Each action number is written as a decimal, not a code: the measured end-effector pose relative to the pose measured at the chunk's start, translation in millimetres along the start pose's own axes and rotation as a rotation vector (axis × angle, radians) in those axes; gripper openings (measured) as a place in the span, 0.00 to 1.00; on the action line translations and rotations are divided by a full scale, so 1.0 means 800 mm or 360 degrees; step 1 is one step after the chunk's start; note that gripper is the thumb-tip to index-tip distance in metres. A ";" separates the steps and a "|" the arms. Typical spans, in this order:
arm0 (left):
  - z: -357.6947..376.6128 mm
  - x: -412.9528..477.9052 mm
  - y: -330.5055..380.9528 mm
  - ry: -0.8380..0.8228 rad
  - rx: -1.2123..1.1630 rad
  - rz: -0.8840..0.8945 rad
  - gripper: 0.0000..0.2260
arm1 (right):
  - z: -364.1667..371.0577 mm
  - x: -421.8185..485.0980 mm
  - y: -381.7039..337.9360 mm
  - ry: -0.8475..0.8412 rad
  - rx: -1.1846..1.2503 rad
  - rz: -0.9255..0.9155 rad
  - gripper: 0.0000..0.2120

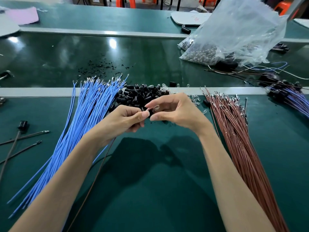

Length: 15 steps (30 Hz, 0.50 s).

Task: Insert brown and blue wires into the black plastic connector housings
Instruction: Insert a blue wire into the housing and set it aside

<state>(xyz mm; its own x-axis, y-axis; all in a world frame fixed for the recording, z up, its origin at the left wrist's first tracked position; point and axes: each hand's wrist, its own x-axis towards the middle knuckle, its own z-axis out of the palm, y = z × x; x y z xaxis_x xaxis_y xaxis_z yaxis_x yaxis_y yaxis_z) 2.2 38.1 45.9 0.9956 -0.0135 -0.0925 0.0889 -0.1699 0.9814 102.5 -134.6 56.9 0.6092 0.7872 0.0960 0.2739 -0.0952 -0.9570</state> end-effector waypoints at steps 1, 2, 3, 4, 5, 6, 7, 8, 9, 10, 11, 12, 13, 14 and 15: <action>0.000 0.000 -0.001 -0.0035 0.0005 -0.0024 0.16 | 0.003 0.001 -0.001 -0.0023 -0.0031 -0.0002 0.10; -0.001 0.000 -0.002 -0.0077 0.0000 -0.0050 0.16 | 0.007 0.002 -0.003 -0.0052 -0.0083 -0.0007 0.08; -0.002 -0.001 -0.002 -0.0118 -0.0023 -0.0076 0.16 | 0.010 0.003 -0.004 -0.0072 -0.0134 -0.0014 0.07; -0.005 -0.002 -0.003 -0.0150 -0.0063 -0.0100 0.15 | 0.012 0.004 -0.005 -0.0071 -0.0171 -0.0022 0.07; -0.008 -0.003 -0.004 -0.0172 -0.0107 -0.0117 0.14 | 0.013 0.005 -0.005 -0.0053 -0.0191 -0.0032 0.08; -0.011 -0.004 -0.004 -0.0182 -0.0139 -0.0123 0.13 | 0.013 0.005 -0.006 -0.0037 -0.0200 -0.0041 0.09; -0.013 -0.004 -0.004 -0.0185 -0.0154 -0.0120 0.12 | 0.012 0.005 -0.007 -0.0030 -0.0206 -0.0049 0.08; -0.014 -0.004 -0.004 -0.0190 -0.0156 -0.0115 0.12 | 0.012 0.005 -0.007 -0.0033 -0.0216 -0.0052 0.07; -0.013 -0.003 -0.004 -0.0201 -0.0148 -0.0113 0.12 | 0.013 0.005 -0.008 -0.0041 -0.0235 -0.0057 0.07; -0.012 -0.003 -0.003 -0.0213 -0.0138 -0.0119 0.12 | 0.014 0.005 -0.008 -0.0054 -0.0265 -0.0066 0.06; -0.010 -0.002 -0.003 -0.0219 -0.0130 -0.0131 0.13 | 0.015 0.005 -0.008 -0.0065 -0.0296 -0.0079 0.05; -0.008 -0.002 -0.002 -0.0218 -0.0129 -0.0146 0.13 | 0.016 0.005 -0.007 -0.0068 -0.0314 -0.0088 0.05; -0.007 -0.001 -0.002 -0.0213 -0.0136 -0.0165 0.13 | 0.017 0.005 -0.006 -0.0065 -0.0315 -0.0100 0.04; -0.008 -0.001 -0.001 -0.0208 -0.0151 -0.0186 0.13 | 0.017 0.005 -0.006 -0.0064 -0.0297 -0.0117 0.03; -0.008 -0.001 -0.001 -0.0203 -0.0167 -0.0206 0.13 | 0.018 0.005 -0.005 -0.0061 -0.0272 -0.0133 0.03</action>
<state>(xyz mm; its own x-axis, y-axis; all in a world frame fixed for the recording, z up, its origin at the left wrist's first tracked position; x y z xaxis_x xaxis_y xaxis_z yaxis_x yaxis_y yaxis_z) 1.8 44.8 46.0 0.9645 -0.1240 -0.2330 0.2250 -0.0748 0.9715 93.4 -122.6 57.2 0.5512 0.8189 0.1597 0.4467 -0.1280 -0.8855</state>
